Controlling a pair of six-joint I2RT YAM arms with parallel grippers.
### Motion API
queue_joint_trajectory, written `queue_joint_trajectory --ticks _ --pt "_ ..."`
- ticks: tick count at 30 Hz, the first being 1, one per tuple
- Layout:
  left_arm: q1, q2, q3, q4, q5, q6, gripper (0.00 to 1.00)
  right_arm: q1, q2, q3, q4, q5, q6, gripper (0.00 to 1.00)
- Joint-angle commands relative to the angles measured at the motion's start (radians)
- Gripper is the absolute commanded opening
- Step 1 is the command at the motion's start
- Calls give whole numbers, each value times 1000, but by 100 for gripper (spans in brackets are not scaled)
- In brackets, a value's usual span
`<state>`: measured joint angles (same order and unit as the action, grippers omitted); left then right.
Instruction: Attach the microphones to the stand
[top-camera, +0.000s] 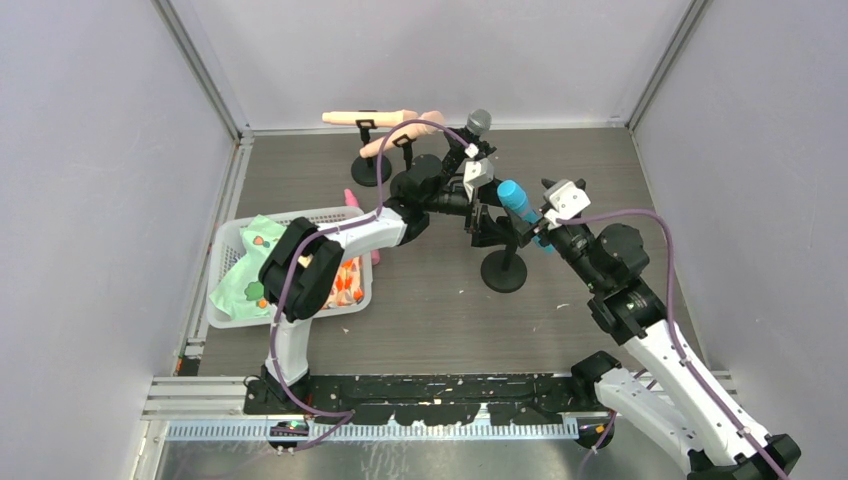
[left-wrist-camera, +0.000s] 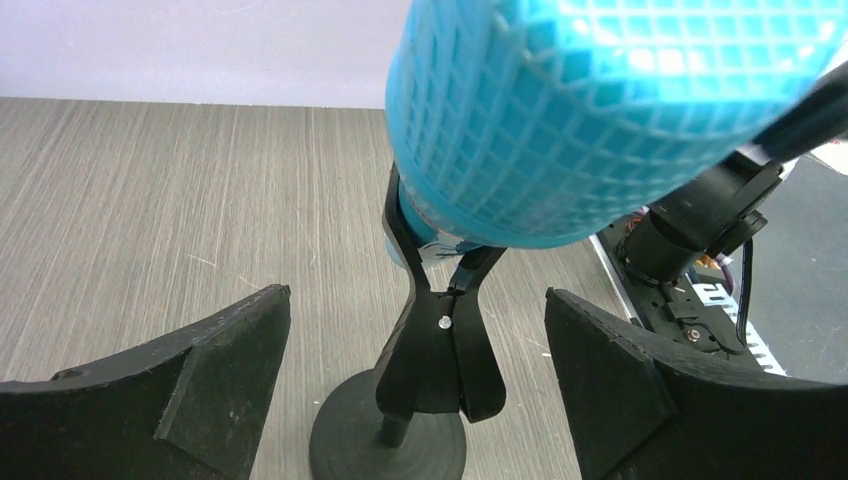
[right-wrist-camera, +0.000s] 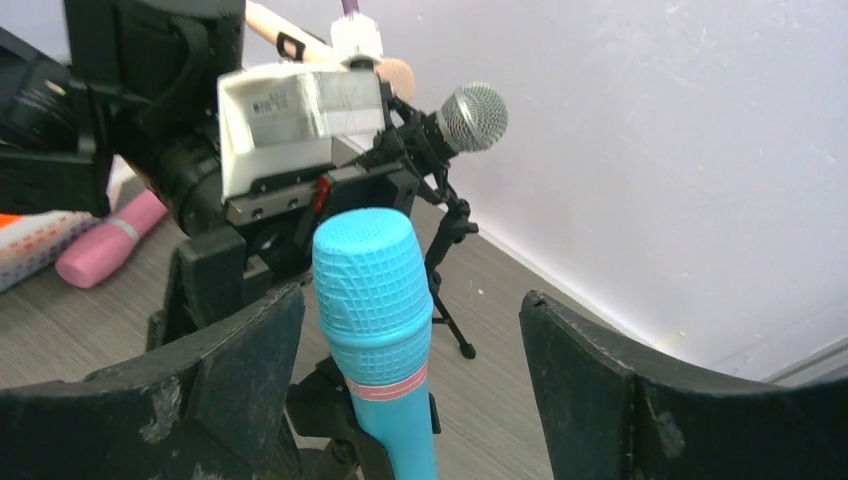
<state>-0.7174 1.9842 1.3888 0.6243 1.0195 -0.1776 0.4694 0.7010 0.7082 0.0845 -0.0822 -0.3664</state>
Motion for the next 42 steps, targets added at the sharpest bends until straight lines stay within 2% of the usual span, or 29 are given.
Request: queue_joint_trajectory --ticks 1,6,10,17,20,23,29,33,36,42 --pt "10 -43 -15 37 -16 3 100 3 -41 81 -23 -52 60 84" --pt "22 -93 -73 39 -71 6 100 3 -103 85 -42 -33 107 84" --pt "39 -166 -149 46 -143 8 100 2 -149 102 -74 122 214 84" --pt "72 -356 -323 -12 -332 -9 100 2 -213 156 -272 314 398 82" --pt "73 -449 -373 -114 -474 -43 100 2 -223 163 -366 399 442 82" --pt "72 -543 -415 -218 -597 -66 100 2 -206 155 -456 376 489 84" --pt "73 -715 -468 -427 -821 -73 100 12 -230 77 -502 383 663 88" --pt "75 -777 -445 -573 -945 -75 100 44 -250 33 -550 392 752 87" --pt "80 -799 -442 -618 -989 -78 100 90 -257 -4 -564 419 803 84" --pt "88 -815 -436 -671 -1012 -77 100 310 -213 -108 -477 585 875 83"
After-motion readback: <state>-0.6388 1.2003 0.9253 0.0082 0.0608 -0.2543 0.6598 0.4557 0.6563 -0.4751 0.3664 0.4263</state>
